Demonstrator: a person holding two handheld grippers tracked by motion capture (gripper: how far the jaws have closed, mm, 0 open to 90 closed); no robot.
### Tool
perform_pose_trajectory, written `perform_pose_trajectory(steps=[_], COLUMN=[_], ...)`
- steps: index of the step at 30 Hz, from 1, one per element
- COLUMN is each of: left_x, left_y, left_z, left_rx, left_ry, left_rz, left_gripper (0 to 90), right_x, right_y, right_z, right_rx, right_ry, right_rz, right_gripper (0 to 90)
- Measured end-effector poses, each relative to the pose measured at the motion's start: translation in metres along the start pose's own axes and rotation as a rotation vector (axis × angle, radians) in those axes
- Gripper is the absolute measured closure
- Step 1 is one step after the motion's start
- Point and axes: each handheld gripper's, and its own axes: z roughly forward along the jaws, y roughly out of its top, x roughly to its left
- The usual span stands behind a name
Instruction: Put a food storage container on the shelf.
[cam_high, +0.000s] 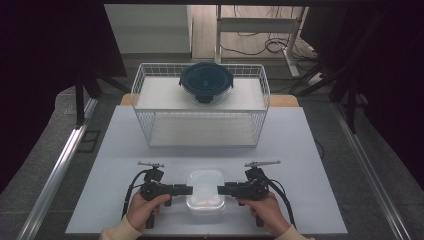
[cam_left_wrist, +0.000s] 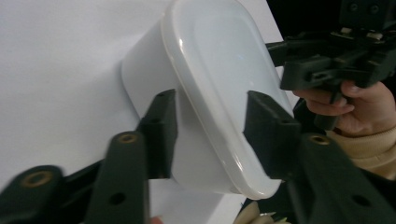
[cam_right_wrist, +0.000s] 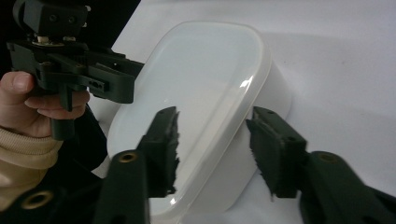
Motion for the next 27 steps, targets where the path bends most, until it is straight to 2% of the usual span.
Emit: perform_pose_trajectory(steps=[3, 7, 10, 20, 27], left_x=[0.0, -0.003, -0.005, -0.01, -0.012], left_y=[0.0, -0.002, -0.003, -0.006, -0.008], left_z=[-0.001, -0.002, -0.004, -0.009, -0.012], left_rx=[-0.003, -0.019, -0.03, -0.054, -0.069], left_ry=[0.001, 0.012, 0.013, 0.001, -0.007], left_rz=[-0.012, -0.006, -0.006, 0.019, 0.032], left_gripper=[60.0, 64.1, 66.8, 71.2, 74.3], right_x=[0.0, -0.002, -0.002, 0.001, 0.003], right_y=[-0.001, -0.002, -0.003, -0.006, -0.007], right_z=[-0.001, -0.003, -0.005, -0.012, -0.015], right_rx=[0.001, -0.008, -0.013, -0.037, -0.056], right_ry=[-0.005, 0.002, 0.011, 0.031, 0.027], right_rz=[0.017, 0.066, 0.084, 0.11, 0.096], right_gripper=[60.8, 64.2, 66.2, 72.3, 75.2])
